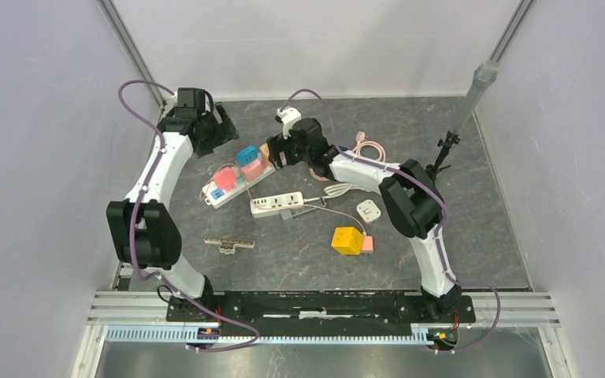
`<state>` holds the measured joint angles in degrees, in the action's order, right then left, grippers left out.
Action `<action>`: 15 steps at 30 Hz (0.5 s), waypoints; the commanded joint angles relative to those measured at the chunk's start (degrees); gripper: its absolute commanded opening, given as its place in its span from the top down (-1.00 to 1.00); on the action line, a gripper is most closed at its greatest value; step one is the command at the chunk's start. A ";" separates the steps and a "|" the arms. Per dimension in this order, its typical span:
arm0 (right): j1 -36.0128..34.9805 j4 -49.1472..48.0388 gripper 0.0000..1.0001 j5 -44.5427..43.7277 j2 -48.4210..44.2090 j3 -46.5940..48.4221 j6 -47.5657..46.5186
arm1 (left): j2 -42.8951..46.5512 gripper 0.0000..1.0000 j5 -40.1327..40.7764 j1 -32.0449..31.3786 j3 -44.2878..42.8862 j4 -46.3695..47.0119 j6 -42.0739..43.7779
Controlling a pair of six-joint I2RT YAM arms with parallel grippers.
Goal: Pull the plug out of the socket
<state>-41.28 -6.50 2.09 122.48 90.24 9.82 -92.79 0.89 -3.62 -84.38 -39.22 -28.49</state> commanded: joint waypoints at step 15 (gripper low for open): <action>-1.00 -5.94 -0.27 -2.98 8.85 9.09 -5.48 | -4.08 -0.73 -1.14 5.78 0.59 -3.47 -4.15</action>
<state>-42.06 -8.03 2.85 130.61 95.79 6.96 -97.08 -1.50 0.54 -84.20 -42.06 -30.72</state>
